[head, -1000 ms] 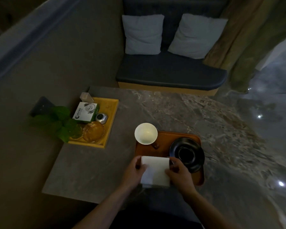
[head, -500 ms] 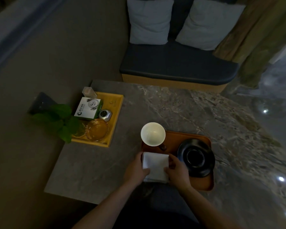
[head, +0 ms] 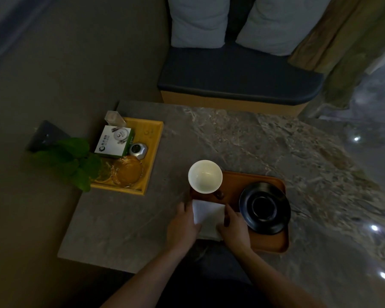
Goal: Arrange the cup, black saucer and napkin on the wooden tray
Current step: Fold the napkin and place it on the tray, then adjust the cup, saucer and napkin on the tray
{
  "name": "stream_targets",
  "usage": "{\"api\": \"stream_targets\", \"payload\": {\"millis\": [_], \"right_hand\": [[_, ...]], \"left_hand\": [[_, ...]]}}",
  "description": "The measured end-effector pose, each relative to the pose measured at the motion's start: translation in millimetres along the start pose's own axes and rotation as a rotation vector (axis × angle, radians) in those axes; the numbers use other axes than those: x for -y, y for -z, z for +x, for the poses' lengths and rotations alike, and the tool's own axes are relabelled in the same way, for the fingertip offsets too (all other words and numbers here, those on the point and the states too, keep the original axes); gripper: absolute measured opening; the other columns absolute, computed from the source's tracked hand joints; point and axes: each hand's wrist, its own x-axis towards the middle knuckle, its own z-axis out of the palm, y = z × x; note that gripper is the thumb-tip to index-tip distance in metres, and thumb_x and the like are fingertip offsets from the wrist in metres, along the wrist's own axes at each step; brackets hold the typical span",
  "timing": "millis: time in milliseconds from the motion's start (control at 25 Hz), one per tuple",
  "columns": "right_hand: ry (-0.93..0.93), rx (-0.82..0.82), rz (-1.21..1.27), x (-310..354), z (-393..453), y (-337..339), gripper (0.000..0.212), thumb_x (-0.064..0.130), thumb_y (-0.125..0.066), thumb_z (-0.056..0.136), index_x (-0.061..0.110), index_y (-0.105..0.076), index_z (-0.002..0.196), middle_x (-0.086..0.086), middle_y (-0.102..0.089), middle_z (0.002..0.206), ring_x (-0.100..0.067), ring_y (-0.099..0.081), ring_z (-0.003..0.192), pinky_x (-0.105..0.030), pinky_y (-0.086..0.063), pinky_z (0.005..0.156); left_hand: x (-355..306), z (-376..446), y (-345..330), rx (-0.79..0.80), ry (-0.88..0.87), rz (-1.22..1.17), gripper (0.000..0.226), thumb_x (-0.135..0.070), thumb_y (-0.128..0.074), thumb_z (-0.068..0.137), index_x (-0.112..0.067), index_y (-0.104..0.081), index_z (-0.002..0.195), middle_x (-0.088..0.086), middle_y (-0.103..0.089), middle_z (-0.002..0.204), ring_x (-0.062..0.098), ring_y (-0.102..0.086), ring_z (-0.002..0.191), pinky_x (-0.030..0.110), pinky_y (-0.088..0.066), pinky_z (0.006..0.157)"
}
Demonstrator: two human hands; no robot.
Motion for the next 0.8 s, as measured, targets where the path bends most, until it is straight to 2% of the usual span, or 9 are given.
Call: {"api": "stream_targets", "payload": {"millis": [120,320,400,480,560,640,720,800], "right_hand": [[0.033,0.022,-0.029,0.3,0.2,-0.5,0.073,0.015,-0.061,0.087,0.016,-0.026,0.151,-0.011,-0.047,0.138,-0.023,-0.050,0.122,-0.032,-0.043,0.099],[0.062,0.077,-0.097,-1.7,-2.8,0.0,0.083,0.022,-0.063,0.088,0.020,-0.012,0.154,-0.007,-0.040,0.141,-0.020,-0.052,0.118,-0.029,-0.046,0.092],[0.076,0.085,-0.114,-3.8,-4.3,2.2,0.084,0.025,-0.065,0.088,0.021,-0.013,0.154,-0.006,-0.040,0.143,-0.020,-0.050,0.122,-0.031,-0.047,0.097],[0.096,0.077,-0.105,-5.0,-5.9,6.7,0.078,0.029,-0.066,0.087,0.024,-0.022,0.151,-0.004,-0.043,0.141,-0.017,-0.050,0.121,-0.034,-0.048,0.099],[0.132,0.031,-0.079,-3.7,-7.1,14.1,0.068,0.035,-0.066,0.087,0.031,-0.032,0.146,-0.001,-0.047,0.137,-0.010,-0.051,0.112,-0.029,-0.049,0.091],[0.190,-0.071,-0.109,1.5,-3.7,25.2,0.063,0.042,-0.066,0.086,0.036,-0.036,0.142,0.003,-0.048,0.134,-0.006,-0.049,0.107,-0.025,-0.045,0.084],[0.266,-0.160,-0.192,10.0,7.1,37.8,0.065,0.048,-0.067,0.083,0.042,-0.034,0.139,0.004,-0.049,0.132,-0.012,-0.050,0.112,-0.028,-0.044,0.080],[0.325,-0.193,-0.289,22.2,21.5,48.0,0.073,0.055,-0.068,0.078,0.045,-0.029,0.138,0.003,-0.049,0.132,-0.021,-0.048,0.118,-0.036,-0.046,0.081]], "left_hand": [[6.0,2.5,-2.4,-0.004,-0.015,0.029,0.064,-0.033,-0.066,0.087,-0.026,-0.034,0.142,0.002,-0.041,0.139,0.021,-0.058,0.112,0.035,-0.052,0.086],[23.6,2.7,-6.2,-0.013,-0.101,0.058,0.078,-0.043,-0.067,0.085,-0.029,-0.023,0.149,-0.001,-0.041,0.137,0.017,-0.051,0.119,0.032,-0.050,0.091],[31.6,3.6,-4.0,0.026,-0.105,0.059,0.080,-0.048,-0.066,0.084,-0.031,-0.023,0.149,-0.002,-0.040,0.138,0.016,-0.048,0.120,0.033,-0.049,0.094],[38.2,7.3,2.5,0.088,-0.094,0.026,0.079,-0.051,-0.068,0.082,-0.033,-0.028,0.148,-0.004,-0.039,0.140,0.015,-0.047,0.122,0.036,-0.048,0.098],[41.2,14.8,16.6,0.108,-0.118,-0.019,0.072,-0.049,-0.070,0.081,-0.033,-0.038,0.143,-0.004,-0.042,0.137,0.012,-0.048,0.118,0.034,-0.048,0.096],[39.3,27.9,39.5,0.056,-0.191,-0.023,0.062,-0.045,-0.073,0.081,-0.031,-0.049,0.136,-0.004,-0.047,0.131,0.010,-0.049,0.112,0.029,-0.046,0.090],[32.4,46.5,66.4,0.008,-0.280,0.025,0.057,-0.041,-0.075,0.080,-0.029,-0.054,0.131,-0.002,-0.051,0.127,0.012,-0.051,0.113,0.029,-0.046,0.090],[20.1,65.8,90.3,0.002,-0.346,0.090,0.062,-0.039,-0.078,0.077,-0.029,-0.053,0.133,-0.001,-0.052,0.129,0.018,-0.050,0.121,0.034,-0.046,0.095]]}}
